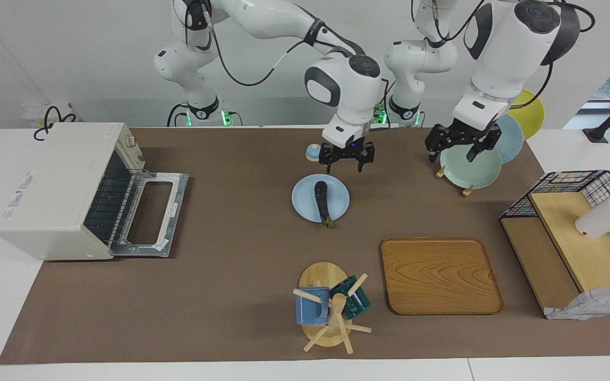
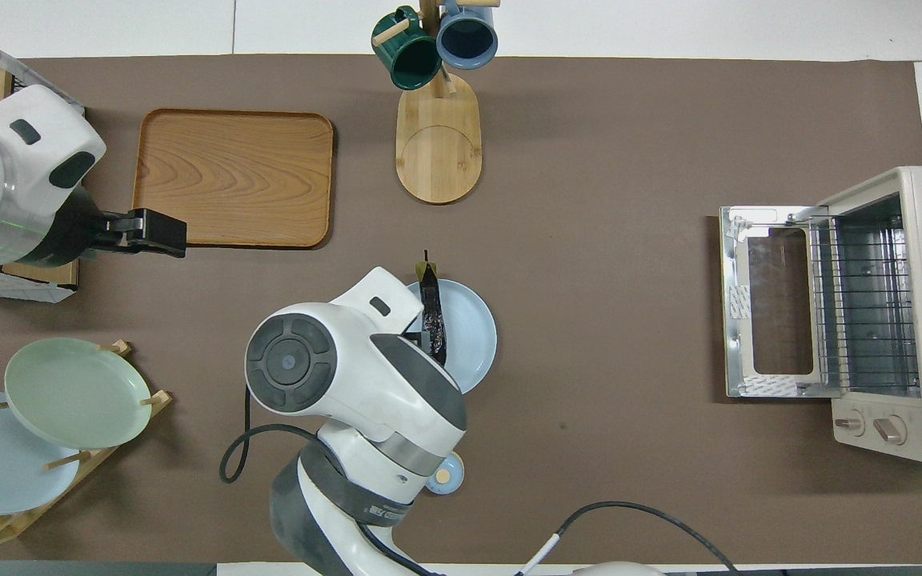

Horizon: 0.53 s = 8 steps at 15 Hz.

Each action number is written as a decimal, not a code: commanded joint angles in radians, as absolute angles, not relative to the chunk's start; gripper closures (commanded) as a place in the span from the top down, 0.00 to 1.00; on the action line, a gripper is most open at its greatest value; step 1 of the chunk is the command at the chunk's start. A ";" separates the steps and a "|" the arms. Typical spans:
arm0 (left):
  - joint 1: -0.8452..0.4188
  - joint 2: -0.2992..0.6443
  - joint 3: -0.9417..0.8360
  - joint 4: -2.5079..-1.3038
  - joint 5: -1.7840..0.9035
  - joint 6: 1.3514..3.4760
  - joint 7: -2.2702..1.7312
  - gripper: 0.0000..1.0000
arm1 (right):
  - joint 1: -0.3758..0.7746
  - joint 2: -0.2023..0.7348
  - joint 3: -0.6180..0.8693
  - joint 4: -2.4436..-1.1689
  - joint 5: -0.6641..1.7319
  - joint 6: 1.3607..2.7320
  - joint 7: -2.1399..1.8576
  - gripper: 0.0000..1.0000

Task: Put eggplant into oven
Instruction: 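Grasp the rim of the blue plate with the right gripper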

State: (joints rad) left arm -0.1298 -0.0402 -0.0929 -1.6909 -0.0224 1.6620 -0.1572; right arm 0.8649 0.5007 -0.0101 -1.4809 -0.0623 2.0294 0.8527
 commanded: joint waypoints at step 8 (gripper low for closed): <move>-0.091 -0.060 -0.104 -1.605 -0.015 1.563 -0.132 1.00 | 0.874 0.465 -0.012 -1.739 -0.074 2.330 0.850 0.62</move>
State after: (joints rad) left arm -0.1078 -0.0659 -0.0931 -1.6485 -0.0220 1.6033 -0.1462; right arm 0.8732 0.5259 -0.0130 -1.6259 -0.0628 2.2667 0.8542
